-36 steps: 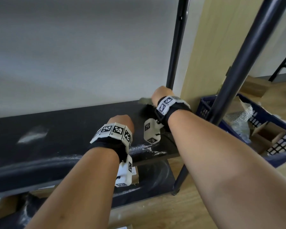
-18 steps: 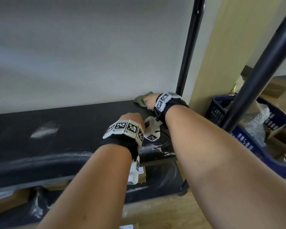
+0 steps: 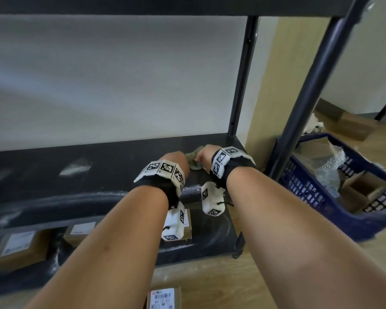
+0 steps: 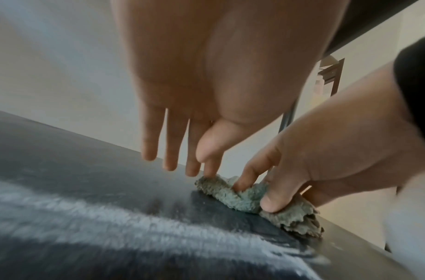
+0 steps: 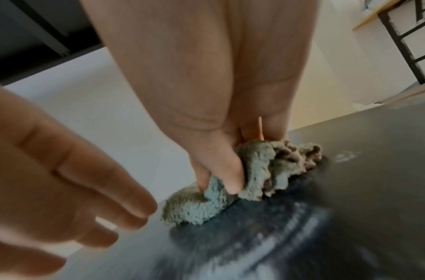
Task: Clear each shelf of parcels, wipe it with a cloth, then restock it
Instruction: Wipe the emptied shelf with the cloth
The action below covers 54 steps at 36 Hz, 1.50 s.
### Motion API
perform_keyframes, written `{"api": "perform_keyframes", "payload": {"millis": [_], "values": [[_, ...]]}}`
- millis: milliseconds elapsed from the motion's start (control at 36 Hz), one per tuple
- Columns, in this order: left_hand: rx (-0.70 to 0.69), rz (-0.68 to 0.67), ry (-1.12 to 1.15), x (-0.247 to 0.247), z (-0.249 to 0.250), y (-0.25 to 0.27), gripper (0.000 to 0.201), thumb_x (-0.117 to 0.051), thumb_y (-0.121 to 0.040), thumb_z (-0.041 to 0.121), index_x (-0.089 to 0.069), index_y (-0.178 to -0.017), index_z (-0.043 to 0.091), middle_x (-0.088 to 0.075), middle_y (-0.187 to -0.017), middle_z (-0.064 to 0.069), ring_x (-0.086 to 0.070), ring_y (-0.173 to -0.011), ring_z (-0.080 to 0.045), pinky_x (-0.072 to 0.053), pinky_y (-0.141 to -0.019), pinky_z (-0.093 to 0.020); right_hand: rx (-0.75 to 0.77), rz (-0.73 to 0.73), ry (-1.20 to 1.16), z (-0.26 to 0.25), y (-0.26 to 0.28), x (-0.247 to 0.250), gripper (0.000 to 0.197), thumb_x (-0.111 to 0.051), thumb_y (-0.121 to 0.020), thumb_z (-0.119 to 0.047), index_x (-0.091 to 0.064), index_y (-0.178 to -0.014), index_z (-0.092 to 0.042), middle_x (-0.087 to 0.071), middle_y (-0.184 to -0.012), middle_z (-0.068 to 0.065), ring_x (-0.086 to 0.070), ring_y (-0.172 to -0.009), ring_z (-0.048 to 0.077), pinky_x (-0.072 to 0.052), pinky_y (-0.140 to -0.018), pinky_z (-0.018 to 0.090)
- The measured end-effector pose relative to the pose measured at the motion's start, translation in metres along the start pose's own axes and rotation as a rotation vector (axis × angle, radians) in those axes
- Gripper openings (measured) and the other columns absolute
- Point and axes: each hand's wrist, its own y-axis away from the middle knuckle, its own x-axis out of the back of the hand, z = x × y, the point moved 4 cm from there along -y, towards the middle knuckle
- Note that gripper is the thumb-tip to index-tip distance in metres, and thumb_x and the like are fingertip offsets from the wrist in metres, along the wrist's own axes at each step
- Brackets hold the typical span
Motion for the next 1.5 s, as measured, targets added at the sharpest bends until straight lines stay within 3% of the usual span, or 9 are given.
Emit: {"api": "perform_keyframes", "payload": {"millis": [194, 361, 528, 694, 778, 889, 1055, 1305, 1500], "values": [[0.018, 0.206, 0.18, -0.014, -0.012, 0.023, 0.019, -0.049, -0.09, 0.009, -0.056, -0.072, 0.009, -0.055, -0.069, -0.005, -0.057, -0.073, -0.025, -0.046, -0.067, -0.031, -0.05, -0.015, 0.075, -0.007, 0.041, -0.007, 0.025, -0.055, -0.094, -0.017, -0.07, -0.114, -0.015, -0.065, -0.115, 0.01, -0.063, -0.1, 0.029, -0.047, -0.086, 0.029], [-0.015, 0.271, 0.216, -0.024, -0.019, 0.042, 0.023, -0.046, -0.089, 0.008, -0.061, -0.106, 0.007, -0.06, -0.101, -0.011, -0.058, -0.095, -0.028, -0.05, -0.083, -0.037, -0.104, 0.042, -0.029, 0.001, 0.055, -0.003, 0.021, -0.061, -0.09, -0.022, -0.075, -0.103, -0.013, -0.071, -0.101, 0.006, -0.068, -0.084, 0.025, -0.056, -0.081, 0.033], [-0.038, 0.293, 0.246, -0.035, -0.029, 0.049, 0.044, -0.04, -0.089, 0.006, -0.049, -0.132, 0.009, -0.049, -0.132, -0.013, -0.046, -0.121, -0.03, -0.043, -0.1, -0.042, -0.365, 0.078, -0.098, 0.037, 0.056, 0.011, 0.042, -0.046, -0.1, -0.028, -0.054, -0.129, 0.002, -0.054, -0.132, 0.019, -0.054, -0.12, 0.035, -0.042, -0.102, 0.038], [-0.023, 0.268, 0.282, -0.041, -0.04, 0.051, 0.048, -0.039, -0.089, 0.004, -0.046, -0.136, 0.009, -0.046, -0.138, -0.013, -0.046, -0.124, -0.029, -0.041, -0.103, -0.042, -0.383, 0.032, 0.047, 0.037, 0.062, -0.008, 0.037, -0.047, -0.096, -0.013, -0.05, -0.133, -0.009, -0.044, -0.141, 0.016, -0.052, -0.12, 0.035, -0.046, -0.097, 0.04], [-0.009, 0.257, 0.293, -0.043, -0.045, 0.053, 0.049, -0.04, -0.089, 0.003, -0.045, -0.137, 0.009, -0.046, -0.139, -0.013, -0.046, -0.125, -0.029, -0.041, -0.103, -0.042, -0.377, 0.099, 0.027, 0.023, 0.072, -0.011, 0.04, -0.058, -0.089, -0.032, -0.058, -0.122, -0.009, -0.059, -0.124, 0.013, -0.06, -0.1, 0.033, -0.049, -0.084, 0.036], [-0.004, 0.281, 0.276, -0.047, -0.047, 0.056, 0.045, -0.045, -0.091, 0.008, -0.046, -0.136, 0.011, -0.047, -0.138, -0.011, -0.048, -0.123, -0.028, -0.042, -0.102, -0.041, -0.238, 0.212, 0.144, -0.004, 0.08, -0.025, 0.027, -0.049, -0.093, -0.017, -0.063, -0.113, -0.007, -0.063, -0.114, 0.012, -0.059, -0.106, 0.031, -0.05, -0.083, 0.038], [-0.015, 0.294, 0.245, -0.05, -0.048, 0.062, 0.043, -0.048, -0.093, 0.013, -0.046, -0.136, 0.011, -0.047, -0.138, -0.01, -0.046, -0.125, -0.027, -0.04, -0.104, -0.039, -0.179, 0.181, 0.088, -0.018, 0.085, -0.019, 0.019, -0.057, -0.091, -0.024, -0.069, -0.097, -0.01, -0.064, -0.084, 0.005, -0.059, -0.073, 0.025, -0.049, -0.068, 0.031], [0.006, 0.311, 0.282, -0.056, -0.062, 0.073, 0.043, -0.043, -0.09, 0.006, -0.048, -0.134, 0.01, -0.049, -0.136, -0.011, -0.048, -0.122, -0.027, -0.041, -0.103, -0.041, -0.386, 0.165, 0.173, 0.042, 0.094, -0.003, 0.032, -0.046, -0.097, -0.018, -0.057, -0.122, -0.002, -0.047, -0.135, 0.017, -0.05, -0.121, 0.036, -0.046, -0.1, 0.043], [0.033, 0.299, 0.298, -0.057, -0.082, 0.071, 0.046, -0.044, -0.089, 0.003, -0.047, -0.135, 0.01, -0.047, -0.137, -0.011, -0.046, -0.123, -0.028, -0.04, -0.104, -0.042, -0.317, 0.127, 0.06, 0.002, 0.087, -0.021, 0.032, -0.049, -0.097, -0.03, -0.065, -0.109, -0.005, -0.065, -0.115, 0.013, -0.062, -0.105, 0.032, -0.046, -0.082, 0.034]]}}
